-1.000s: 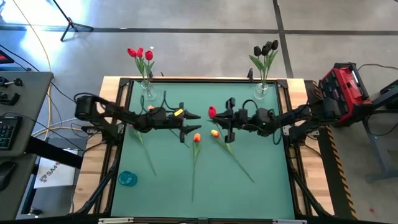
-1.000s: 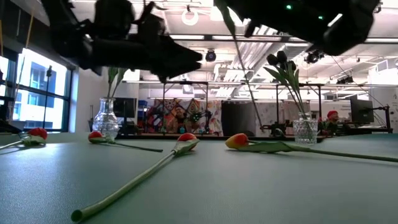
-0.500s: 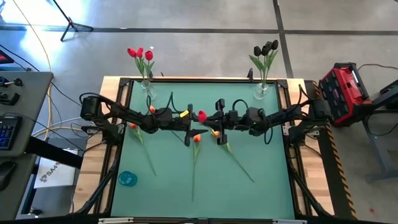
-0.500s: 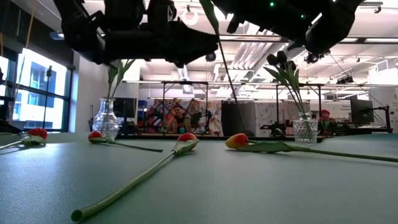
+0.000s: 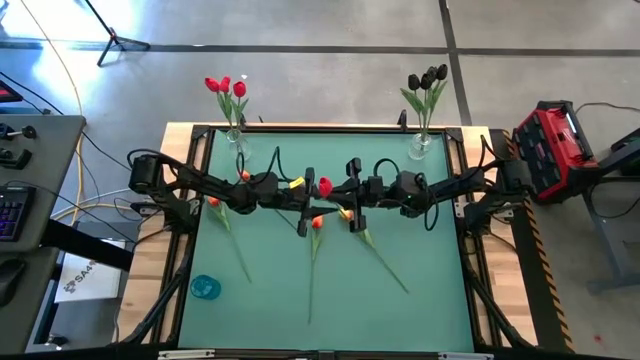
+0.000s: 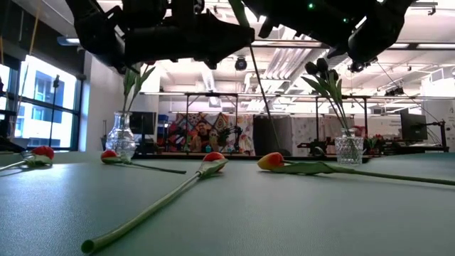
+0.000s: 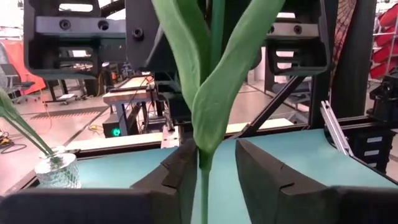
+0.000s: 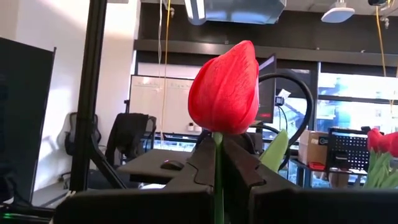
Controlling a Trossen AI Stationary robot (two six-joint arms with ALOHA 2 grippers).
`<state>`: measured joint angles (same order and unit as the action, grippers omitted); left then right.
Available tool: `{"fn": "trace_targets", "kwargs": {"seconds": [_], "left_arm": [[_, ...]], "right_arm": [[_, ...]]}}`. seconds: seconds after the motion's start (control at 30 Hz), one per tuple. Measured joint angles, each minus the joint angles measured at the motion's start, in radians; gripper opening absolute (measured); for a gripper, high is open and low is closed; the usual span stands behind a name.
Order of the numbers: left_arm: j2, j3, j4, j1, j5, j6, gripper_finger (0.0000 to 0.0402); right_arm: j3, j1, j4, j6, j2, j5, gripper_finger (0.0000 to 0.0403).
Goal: Sort flowers into vase by color
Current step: Put the red tulip into the top left transparent vase
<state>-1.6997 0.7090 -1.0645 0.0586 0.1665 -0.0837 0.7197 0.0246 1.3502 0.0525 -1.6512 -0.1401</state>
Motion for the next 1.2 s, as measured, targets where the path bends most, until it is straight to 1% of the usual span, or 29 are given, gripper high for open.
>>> {"fn": "trace_targets", "kwargs": {"seconds": [0.17, 0.3, 0.43, 0.57, 0.73, 0.83, 0.97, 1.03, 1.1, 1.2], "left_arm": [[0.0, 0.0, 0.004, 0.0, -0.008, 0.0, 0.0049], [0.0, 0.0, 0.036, 0.003, -0.022, 0.001, 0.001], [0.002, 0.0, 0.067, 0.009, -0.045, 0.004, 0.0007], [0.067, 0.0, 0.197, 0.008, -0.138, 0.001, 0.0003], [0.233, 0.0, 0.471, 0.014, -0.265, 0.0, 0.0001], [0.343, -0.006, 0.612, 0.015, -0.33, 0.003, 0.0001], [0.486, -0.078, 0.642, 0.016, -0.34, 0.017, 0.0001], [0.568, -0.121, 0.665, 0.021, -0.382, 0.032, 0.0001], [0.66, -0.149, 0.719, 0.031, -0.478, 0.028, 0.0], [0.792, -0.159, 0.834, 0.052, -0.666, 0.002, 0.0]], "right_arm": [[0.0, 0.006, -0.007, -0.029, 0.0, -0.01, 0.0002], [0.0, 0.022, -0.045, -0.066, 0.003, -0.011, 0.0015], [0.0, 0.04, -0.099, -0.094, 0.003, -0.01, 0.0037], [-0.001, 0.067, -0.196, -0.135, 0.03, -0.017, 0.0067], [-0.001, 0.104, -0.405, -0.18, 0.122, -0.007, 0.0103], [-0.001, 0.121, -0.611, -0.221, 0.191, 0.081, 0.0116], [-0.001, 0.137, -0.957, -0.263, 0.256, 0.276, 0.0119], [-0.001, 0.139, -1.079, -0.305, 0.271, 0.373, 0.0119], [-0.001, 0.138, -1.152, -0.338, 0.272, 0.439, 0.0119], [-0.002, 0.137, -1.196, -0.367, 0.264, 0.462, 0.0119]]}}
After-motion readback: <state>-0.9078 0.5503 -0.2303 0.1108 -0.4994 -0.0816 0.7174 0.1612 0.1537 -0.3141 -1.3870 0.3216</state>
